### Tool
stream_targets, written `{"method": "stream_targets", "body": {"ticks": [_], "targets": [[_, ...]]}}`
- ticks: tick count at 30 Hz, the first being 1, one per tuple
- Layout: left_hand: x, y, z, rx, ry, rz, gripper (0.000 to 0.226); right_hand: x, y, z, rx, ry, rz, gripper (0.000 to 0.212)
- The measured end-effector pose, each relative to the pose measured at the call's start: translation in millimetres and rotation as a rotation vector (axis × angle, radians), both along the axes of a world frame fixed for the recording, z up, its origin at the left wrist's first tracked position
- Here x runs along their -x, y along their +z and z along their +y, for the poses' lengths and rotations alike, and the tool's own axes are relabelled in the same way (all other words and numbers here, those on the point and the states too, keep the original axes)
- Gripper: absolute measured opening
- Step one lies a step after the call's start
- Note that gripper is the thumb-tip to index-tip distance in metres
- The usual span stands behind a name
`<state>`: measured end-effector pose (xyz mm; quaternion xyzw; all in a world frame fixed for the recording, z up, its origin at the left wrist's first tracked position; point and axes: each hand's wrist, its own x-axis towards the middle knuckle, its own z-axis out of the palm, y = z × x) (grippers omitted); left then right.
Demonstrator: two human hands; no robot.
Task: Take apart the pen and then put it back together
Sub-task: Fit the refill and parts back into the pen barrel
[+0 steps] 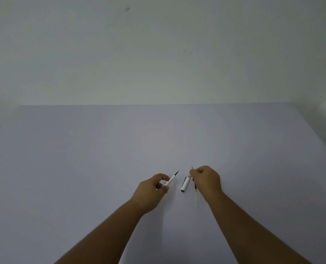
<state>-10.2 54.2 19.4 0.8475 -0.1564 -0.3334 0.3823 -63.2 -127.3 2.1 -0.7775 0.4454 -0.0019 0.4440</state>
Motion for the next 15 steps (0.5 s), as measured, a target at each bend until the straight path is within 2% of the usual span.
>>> {"method": "stream_targets", "body": {"ticks": [6, 10, 15], "targets": [[-0.3, 7.2, -2.0, -0.014, -0.023, -0.028, 0.014, -3.5, 27.0, 6.7, -0.460, -0.160, -0.420, 0.014], [1.0, 11.5, -3.7, -0.004, -0.022, -0.039, 0.014, -1.3, 33.6, 10.3, -0.535, -0.135, -0.448, 0.012], [4.2, 16.3, -6.8, -0.009, -0.024, -0.053, 0.015, 5.4, 34.2, 15.8, -0.493, -0.043, -0.406, 0.009]]}}
